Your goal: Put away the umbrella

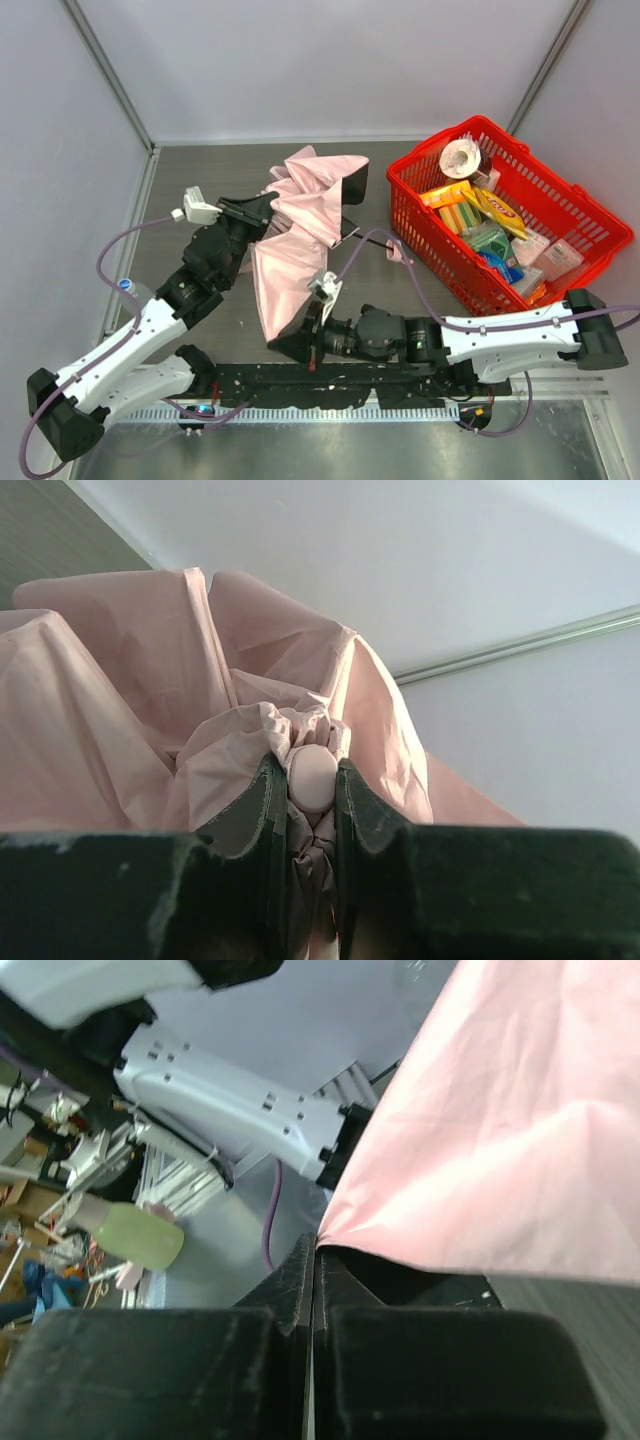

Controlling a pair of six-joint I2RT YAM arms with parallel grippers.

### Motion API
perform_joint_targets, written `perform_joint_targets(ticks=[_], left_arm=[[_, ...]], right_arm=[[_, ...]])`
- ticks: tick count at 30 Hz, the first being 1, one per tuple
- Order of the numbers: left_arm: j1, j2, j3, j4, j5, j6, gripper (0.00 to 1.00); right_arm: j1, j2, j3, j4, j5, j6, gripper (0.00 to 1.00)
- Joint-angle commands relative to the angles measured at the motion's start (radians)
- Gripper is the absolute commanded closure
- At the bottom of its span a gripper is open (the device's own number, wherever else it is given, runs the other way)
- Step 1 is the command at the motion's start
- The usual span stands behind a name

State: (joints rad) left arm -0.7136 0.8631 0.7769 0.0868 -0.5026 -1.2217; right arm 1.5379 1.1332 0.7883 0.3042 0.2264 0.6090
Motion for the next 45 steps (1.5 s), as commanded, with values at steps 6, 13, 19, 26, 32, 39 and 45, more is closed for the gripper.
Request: perform_joint_targets(ticks=[6, 13, 19, 26, 32, 39, 45], left_arm=[[0.000, -0.035, -0.018, 0.266, -0.039, 0.068, 1.00], [0.000, -0.091, -0.007, 0.119, 0.096, 0.227, 1.00], [0.000, -0.104, 0.042, -0.083, 0.162, 0.310, 1.00], [0.000, -0.139, 0.076, -0.226, 0.148, 0.263, 1.00], [0.000, -0.107, 0.117, -0.315, 0.110, 0.196, 1.00], [0.000, -0.069, 0.182, -0.446, 0.072, 0.192, 1.00], [-0.001, -0.059, 0.199, -0.473, 0.078, 0.197, 1.00]], right_arm=[[0.070, 0.056, 0.020, -0.087, 0.062, -0.086, 0.75], [0.068, -0.116, 0.208, -0.833, 0.356, -0.116, 0.45], [0.068, -0.266, 0.308, -0.806, 0.372, -0.245, 0.38], [-0.074, -0.207, 0.370, -0.780, 0.544, -0.090, 0.16], [-0.179, -0.135, 0.333, -0.638, 0.271, -0.054, 0.33], [-0.179, -0.033, 0.350, -0.609, 0.164, -0.169, 0.44], [-0.179, -0.016, 0.325, -0.550, 0.163, -0.170, 0.29]])
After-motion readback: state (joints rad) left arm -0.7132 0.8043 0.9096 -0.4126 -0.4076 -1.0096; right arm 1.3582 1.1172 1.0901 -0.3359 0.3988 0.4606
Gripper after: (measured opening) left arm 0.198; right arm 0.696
